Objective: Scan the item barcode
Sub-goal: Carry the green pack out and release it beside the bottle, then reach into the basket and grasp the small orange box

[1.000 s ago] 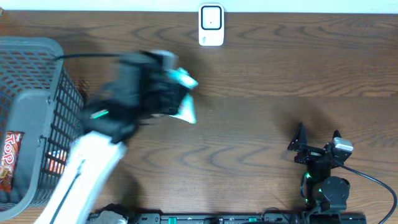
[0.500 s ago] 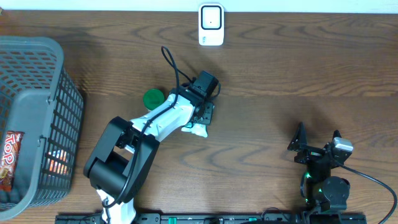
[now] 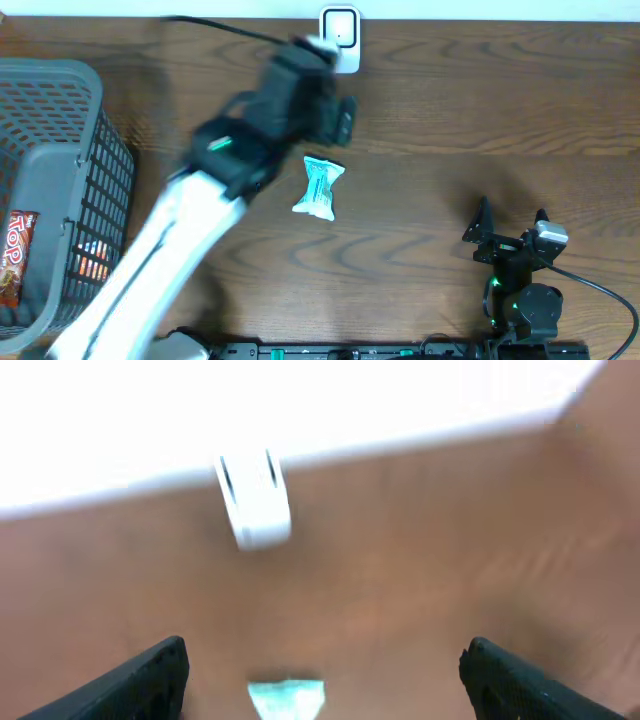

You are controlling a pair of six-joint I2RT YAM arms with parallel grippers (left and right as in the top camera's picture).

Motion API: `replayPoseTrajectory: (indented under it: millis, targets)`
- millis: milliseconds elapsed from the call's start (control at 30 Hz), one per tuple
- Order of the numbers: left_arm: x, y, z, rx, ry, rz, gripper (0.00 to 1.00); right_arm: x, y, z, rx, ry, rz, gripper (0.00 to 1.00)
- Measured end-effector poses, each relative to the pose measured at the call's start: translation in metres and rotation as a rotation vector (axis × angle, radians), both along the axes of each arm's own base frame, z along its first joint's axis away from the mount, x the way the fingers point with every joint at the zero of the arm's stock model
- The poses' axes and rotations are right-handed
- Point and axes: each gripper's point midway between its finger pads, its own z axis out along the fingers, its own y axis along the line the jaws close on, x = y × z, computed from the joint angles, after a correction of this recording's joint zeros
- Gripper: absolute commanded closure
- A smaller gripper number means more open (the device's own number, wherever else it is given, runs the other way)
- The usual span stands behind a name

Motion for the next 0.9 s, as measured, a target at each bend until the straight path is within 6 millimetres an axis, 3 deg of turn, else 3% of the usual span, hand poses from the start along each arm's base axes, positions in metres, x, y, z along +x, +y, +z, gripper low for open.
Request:
replayPoseTrajectory:
  millis: [67, 100, 133, 233, 300, 400, 500, 567, 700, 767, 800, 900]
  targets:
    - [-0.019, 0.035, 0.069, -0.067, -0.148, 0.053, 0.12, 0.0, 0.0, 0.0, 0.0, 0.0, 0.0, 0.01]
    - [-0.038, 0.07, 0.111, -0.103, -0.248, 0.121, 0.12, 0.0, 0.0, 0.0, 0.0, 0.0, 0.0, 0.01]
    - [-0.049, 0.09, 0.129, -0.114, -0.294, 0.161, 0.12, 0.0, 0.0, 0.0, 0.0, 0.0, 0.0, 0.01]
    - [-0.08, 0.153, 0.151, -0.1, -0.36, 0.326, 0.12, 0.0, 0.0, 0.0, 0.0, 0.0, 0.0, 0.01]
    - [-0.101, 0.209, 0.157, -0.059, -0.393, 0.53, 0.12, 0.0, 0.0, 0.0, 0.0, 0.0, 0.0, 0.01]
    - [-0.12, 0.266, 0.157, -0.001, -0.409, 0.777, 0.11, 0.0, 0.0, 0.0, 0.0, 0.0, 0.0, 0.01]
    - [-0.142, 0.324, 0.147, 0.045, -0.371, 1.06, 0.11, 0.0, 0.0, 0.0, 0.0, 0.0, 0.0, 0.01]
    - [-0.149, 0.352, 0.135, 0.029, -0.324, 1.2, 0.11, 0.0, 0.0, 0.0, 0.0, 0.0, 0.0, 0.01]
    - [-0.15, 0.406, 0.093, -0.046, -0.162, 1.443, 0.11, 0.0, 0.0, 0.0, 0.0, 0.0, 0.0, 0.01]
    - [-0.145, 0.429, 0.059, -0.095, -0.031, 1.526, 0.11, 0.0, 0.0, 0.0, 0.0, 0.0, 0.0, 0.01]
    - [-0.141, 0.444, 0.027, -0.14, 0.099, 1.573, 0.11, 0.0, 0.0, 0.0, 0.0, 0.0, 0.0, 0.01]
    - [-0.141, 0.458, -0.035, -0.224, 0.361, 1.66, 0.11, 0.0, 0.0, 0.0, 0.0, 0.0, 0.0, 0.01]
